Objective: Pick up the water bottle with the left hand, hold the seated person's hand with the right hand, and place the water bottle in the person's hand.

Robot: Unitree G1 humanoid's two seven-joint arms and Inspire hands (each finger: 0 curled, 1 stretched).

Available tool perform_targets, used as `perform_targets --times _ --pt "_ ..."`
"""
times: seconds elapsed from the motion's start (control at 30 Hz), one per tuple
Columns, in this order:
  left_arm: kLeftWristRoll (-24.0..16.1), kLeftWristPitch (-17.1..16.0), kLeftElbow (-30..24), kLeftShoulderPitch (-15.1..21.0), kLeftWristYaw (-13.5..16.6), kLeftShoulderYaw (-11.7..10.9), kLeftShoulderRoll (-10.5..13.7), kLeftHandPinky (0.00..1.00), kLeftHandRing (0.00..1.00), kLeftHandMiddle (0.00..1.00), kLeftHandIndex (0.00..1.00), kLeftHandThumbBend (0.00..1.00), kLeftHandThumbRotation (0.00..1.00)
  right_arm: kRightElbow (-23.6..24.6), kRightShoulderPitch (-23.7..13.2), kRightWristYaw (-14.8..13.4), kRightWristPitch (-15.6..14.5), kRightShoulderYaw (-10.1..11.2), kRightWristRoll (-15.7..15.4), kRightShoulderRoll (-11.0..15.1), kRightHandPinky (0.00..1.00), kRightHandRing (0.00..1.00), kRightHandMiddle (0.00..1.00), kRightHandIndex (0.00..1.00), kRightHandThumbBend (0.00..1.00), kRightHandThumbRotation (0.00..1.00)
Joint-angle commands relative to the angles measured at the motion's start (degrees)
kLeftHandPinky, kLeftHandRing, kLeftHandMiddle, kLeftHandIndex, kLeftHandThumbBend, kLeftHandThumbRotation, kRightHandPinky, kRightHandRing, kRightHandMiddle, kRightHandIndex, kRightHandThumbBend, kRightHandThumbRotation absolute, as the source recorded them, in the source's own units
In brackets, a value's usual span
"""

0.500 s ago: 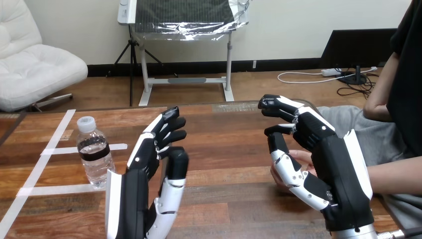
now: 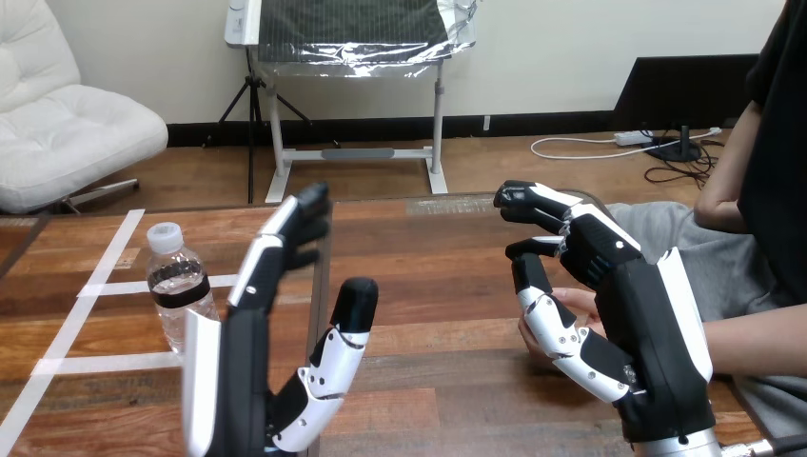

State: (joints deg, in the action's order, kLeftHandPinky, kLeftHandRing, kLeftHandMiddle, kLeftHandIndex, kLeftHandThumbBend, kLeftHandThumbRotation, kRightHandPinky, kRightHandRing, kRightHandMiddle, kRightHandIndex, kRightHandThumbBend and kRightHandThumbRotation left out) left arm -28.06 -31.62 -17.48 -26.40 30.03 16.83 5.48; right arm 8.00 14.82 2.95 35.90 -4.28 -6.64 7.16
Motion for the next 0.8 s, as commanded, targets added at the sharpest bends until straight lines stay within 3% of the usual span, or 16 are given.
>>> perform_targets --times 0.0,0.3,0.47,0.77 --pt "-3.8 -1.5 -2.5 1.8 2.4 -2.9 -2.6 0.78 0.82 0.84 0.84 0.45 0.53 -0.5 -2.6 -0.1 1.2 0.3 0.2 -0.3 0.62 0.78 0.82 0.73 0.25 0.26" --pt "-12.8 -0.8 -2.7 3.0 7.8 -7.0 -2.0 0.79 0.83 0.85 0.85 0.45 0.47 -0.6 -2.5 0.0 1.2 0.1 0.6 -0.5 0.62 0.77 0.82 0.73 0.25 0.26" --pt "-15.5 -0.3 -2.2 3.7 10.6 -8.6 -2.0 0.79 0.84 0.85 0.84 0.49 0.46 -0.8 -2.6 0.0 1.4 0.2 0.3 -0.4 0.62 0.77 0.82 0.73 0.25 0.27" --pt "-23.0 4.3 -2.0 4.8 16.5 -11.2 -1.8 0.77 0.83 0.84 0.85 0.53 0.47 -1.1 -2.7 -0.3 2.0 0.4 -0.4 -0.3 0.61 0.76 0.82 0.73 0.25 0.27"
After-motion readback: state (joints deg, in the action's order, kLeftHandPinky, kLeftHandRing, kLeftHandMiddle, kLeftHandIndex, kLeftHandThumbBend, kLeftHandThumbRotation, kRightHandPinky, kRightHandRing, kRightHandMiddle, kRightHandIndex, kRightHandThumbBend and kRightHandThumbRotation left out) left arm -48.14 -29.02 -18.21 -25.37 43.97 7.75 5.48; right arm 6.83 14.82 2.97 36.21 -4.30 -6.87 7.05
